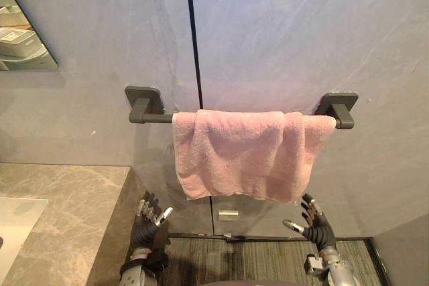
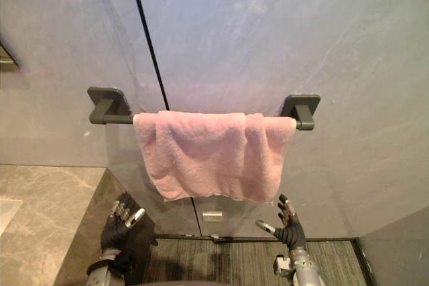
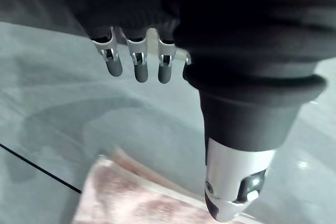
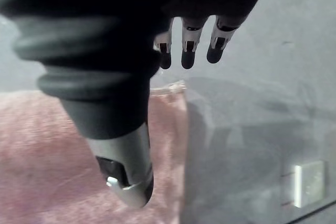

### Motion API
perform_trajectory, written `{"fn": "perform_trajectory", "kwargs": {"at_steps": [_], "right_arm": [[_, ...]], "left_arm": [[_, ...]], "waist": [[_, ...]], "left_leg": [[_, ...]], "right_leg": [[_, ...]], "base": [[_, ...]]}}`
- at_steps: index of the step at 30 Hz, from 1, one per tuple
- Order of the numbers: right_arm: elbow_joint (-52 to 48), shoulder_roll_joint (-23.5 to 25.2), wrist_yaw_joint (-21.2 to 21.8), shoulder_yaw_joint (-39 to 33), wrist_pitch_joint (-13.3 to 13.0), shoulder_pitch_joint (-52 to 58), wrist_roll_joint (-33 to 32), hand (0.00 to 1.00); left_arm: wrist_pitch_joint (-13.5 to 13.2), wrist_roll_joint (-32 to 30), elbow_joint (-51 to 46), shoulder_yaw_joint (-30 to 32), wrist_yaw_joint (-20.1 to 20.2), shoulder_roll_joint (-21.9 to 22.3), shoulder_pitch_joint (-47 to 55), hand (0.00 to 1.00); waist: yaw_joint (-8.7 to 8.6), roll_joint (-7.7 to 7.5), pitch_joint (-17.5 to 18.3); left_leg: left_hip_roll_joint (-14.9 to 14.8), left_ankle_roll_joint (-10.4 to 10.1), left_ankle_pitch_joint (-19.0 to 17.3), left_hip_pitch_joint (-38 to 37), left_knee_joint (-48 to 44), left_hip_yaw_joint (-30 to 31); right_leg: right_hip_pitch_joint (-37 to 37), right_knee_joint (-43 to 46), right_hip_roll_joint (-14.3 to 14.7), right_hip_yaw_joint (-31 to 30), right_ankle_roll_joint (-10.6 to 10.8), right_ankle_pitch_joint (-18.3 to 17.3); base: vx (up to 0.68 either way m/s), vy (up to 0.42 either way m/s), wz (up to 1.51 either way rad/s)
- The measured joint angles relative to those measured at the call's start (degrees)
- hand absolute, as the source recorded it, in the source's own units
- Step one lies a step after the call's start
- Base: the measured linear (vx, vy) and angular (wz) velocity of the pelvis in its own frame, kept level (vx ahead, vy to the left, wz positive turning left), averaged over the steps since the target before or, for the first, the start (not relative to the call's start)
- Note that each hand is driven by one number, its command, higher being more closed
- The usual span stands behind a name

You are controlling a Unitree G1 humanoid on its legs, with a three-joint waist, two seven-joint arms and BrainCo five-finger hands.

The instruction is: Organize washtable

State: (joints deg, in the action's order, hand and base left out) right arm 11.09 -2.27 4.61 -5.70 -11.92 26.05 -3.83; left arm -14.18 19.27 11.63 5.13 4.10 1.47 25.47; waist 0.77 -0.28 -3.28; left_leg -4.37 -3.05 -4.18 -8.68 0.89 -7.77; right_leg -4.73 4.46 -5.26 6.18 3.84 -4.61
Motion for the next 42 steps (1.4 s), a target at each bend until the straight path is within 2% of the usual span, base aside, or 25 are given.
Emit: {"fn": "perform_trajectory", "kwargs": {"at_steps": [8,12,21,33,42], "right_arm": [[16.8,-0.02,-2.39,-0.16,1.13,-3.27,0.51,0.0],[24.83,-0.08,-3.69,-0.7,1.25,-5.98,0.47,0.0],[35.71,-0.08,-5.46,-1.79,1.29,-11.83,0.48,0.0],[43.58,-0.41,-5.94,-2.8,2.22,-17.59,0.54,0.0],[44.3,-0.5,-5.98,-2.74,2.23,-18.57,0.63,0.0]], "left_arm": [[0.36,-5.46,16.17,-0.08,-3.66,-0.09,-3.7,0.0],[0.63,-10.16,24.19,-0.65,-5.74,-0.62,-6.35,0.0],[1.97,-11.65,36.14,-0.62,-7.78,-1.89,-10.57,0.0],[2.52,-13.3,42.25,-0.43,-8.02,-3.44,-15.64,0.0],[2.48,-13.5,43.69,-0.44,-8.01,-3.92,-16.81,0.0]], "waist": [[0.01,0.8,0.47],[-0.02,0.95,0.54],[-0.01,0.73,0.32],[-0.1,0.21,-2.42],[-0.2,0.08,-3.53]], "left_leg": [[-0.6,-0.48,0.04,-0.01,0.31,-0.26],[-0.81,-0.78,0.26,0.13,0.98,-0.46],[-0.59,-0.87,0.32,0.02,2.22,-1.06],[0.49,-0.79,0.35,0.87,2.09,-0.86],[0.52,-0.73,0.36,0.92,1.91,-0.52]], "right_leg": [[0.36,0.43,0.47,0.04,-0.06,-0.36],[0.97,0.37,0.79,-0.2,-0.08,-0.35],[1.8,-0.81,1.27,-1.43,-0.26,-0.1],[1.02,-4.75,1.03,-1.53,0.1,2.4],[1.04,-4.8,1.06,-1.56,0.14,2.65]], "base": [[-0.01,-0.009,-0.01],[-0.01,-0.019,-0.03],[0.02,-0.003,-0.05],[0.01,0.0,-0.02],[-0.04,-0.009,0.0]]}}
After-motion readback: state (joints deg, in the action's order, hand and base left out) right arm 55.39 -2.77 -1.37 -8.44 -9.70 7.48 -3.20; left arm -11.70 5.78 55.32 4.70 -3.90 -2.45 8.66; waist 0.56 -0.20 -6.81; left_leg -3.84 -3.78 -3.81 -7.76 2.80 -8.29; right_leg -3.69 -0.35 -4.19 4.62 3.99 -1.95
